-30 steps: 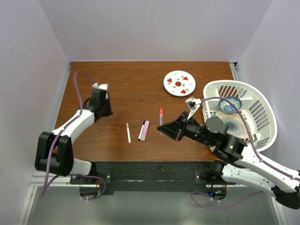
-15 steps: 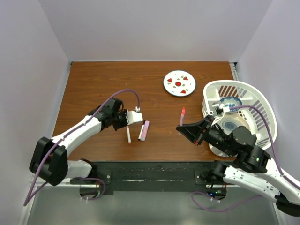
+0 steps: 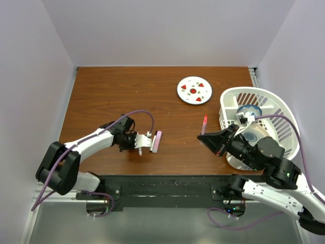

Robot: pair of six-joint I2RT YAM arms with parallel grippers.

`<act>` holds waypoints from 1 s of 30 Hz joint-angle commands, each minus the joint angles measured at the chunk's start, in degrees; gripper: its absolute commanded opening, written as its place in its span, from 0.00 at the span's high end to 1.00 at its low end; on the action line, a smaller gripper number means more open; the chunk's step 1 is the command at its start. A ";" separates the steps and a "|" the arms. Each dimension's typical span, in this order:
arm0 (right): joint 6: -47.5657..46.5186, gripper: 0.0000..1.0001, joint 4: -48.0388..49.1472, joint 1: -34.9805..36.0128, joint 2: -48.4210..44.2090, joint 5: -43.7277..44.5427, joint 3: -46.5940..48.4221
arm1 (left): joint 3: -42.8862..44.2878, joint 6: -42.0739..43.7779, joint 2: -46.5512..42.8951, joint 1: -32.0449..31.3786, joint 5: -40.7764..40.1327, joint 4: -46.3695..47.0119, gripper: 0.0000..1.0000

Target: Insert the pens into the pen caps

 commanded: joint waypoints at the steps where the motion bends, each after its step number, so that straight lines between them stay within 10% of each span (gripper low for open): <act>1: -2.00 1.00 -0.02 0.34 0.22 2.13 2.31 | -0.44 0.77 -0.78 -0.84 1.97 2.75 0.90; 12: -0.68 1.00 -2.12 0.34 -2.42 3.53 1.86 | -1.32 -1.16 -4.37 -1.37 1.36 4.32 0.54; 14: -0.59 1.00 -2.22 0.25 -2.77 3.53 1.95 | -1.15 -1.86 -7.88 -1.37 0.13 4.50 0.43; 16: -0.33 1.00 -2.22 0.16 -2.78 3.36 1.87 | 0.34 -4.66 -11.65 -1.37 -2.93 5.12 0.00; 18: -0.07 1.00 -2.22 0.16 -2.78 3.36 1.43 | 2.01 -6.60 -14.13 -1.37 -5.05 4.86 0.00; 24: 0.64 1.00 -0.64 0.34 -2.42 3.01 0.20 | 18.78 -50.76 -12.66 -1.28 -40.78 7.42 0.00; 30: 1.43 1.00 -0.89 0.25 -2.77 2.39 -0.07 | 36.10 -83.71 -2.81 0.56 -44.97 -10.57 0.06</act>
